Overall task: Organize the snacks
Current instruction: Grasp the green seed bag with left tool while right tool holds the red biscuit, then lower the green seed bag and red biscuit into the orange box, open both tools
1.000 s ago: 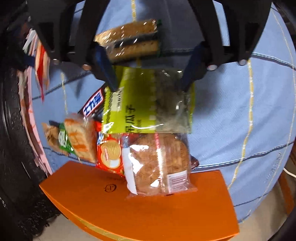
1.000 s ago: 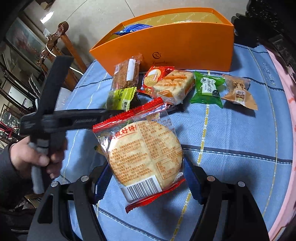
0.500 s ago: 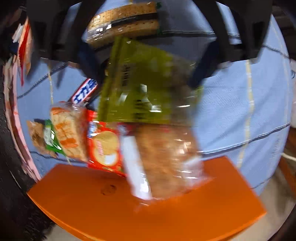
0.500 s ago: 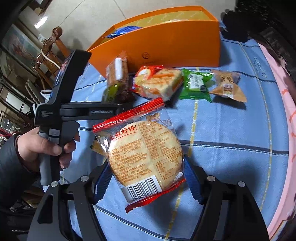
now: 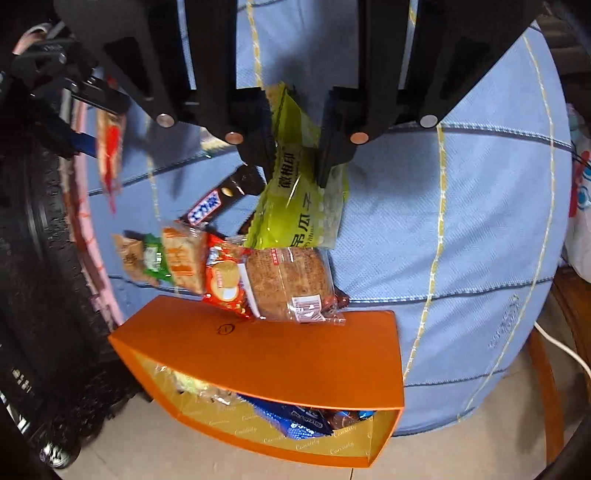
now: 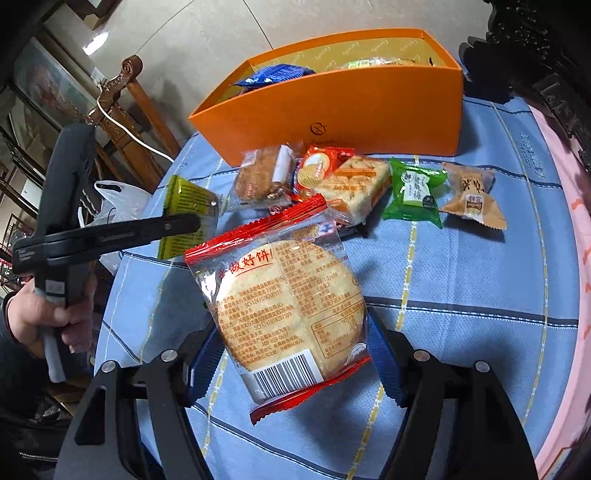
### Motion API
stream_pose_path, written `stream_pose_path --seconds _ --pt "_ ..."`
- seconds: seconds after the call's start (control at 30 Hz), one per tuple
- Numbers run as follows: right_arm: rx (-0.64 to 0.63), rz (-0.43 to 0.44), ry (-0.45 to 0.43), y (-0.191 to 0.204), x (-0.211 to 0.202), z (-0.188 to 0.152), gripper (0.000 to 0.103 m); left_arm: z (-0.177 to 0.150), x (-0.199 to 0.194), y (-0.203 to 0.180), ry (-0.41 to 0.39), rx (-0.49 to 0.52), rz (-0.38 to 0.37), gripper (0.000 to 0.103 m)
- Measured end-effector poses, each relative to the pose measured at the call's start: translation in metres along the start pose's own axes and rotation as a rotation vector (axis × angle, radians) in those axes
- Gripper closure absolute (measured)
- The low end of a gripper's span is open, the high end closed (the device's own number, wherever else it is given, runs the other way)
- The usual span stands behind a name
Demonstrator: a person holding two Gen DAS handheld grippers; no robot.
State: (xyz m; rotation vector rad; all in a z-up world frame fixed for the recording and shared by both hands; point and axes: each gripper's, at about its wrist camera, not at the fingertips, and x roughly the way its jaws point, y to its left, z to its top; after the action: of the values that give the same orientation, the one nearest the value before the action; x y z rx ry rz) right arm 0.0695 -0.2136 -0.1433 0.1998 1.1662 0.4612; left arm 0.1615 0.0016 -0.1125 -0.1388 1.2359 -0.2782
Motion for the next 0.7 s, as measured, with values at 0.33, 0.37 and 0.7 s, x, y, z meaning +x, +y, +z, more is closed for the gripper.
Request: stream_pose_path --seconds 0.33,0.37,0.7 --pt "0.006 0.008 0.017 0.005 0.004 0.0 0.03 -0.006 0.022 0.047 0.04 -0.153 0.039 0.079" --pt "0.008 0.007 0.018 0.004 0.005 0.0 0.03 -0.007 0.028 0.054 0.057 -0.178 0.041 0.074" --pt "0.004 0.012 0.011 0.005 0.003 0.003 0.03 0.002 0.04 0.048 0.066 -0.169 0.006 0.08"
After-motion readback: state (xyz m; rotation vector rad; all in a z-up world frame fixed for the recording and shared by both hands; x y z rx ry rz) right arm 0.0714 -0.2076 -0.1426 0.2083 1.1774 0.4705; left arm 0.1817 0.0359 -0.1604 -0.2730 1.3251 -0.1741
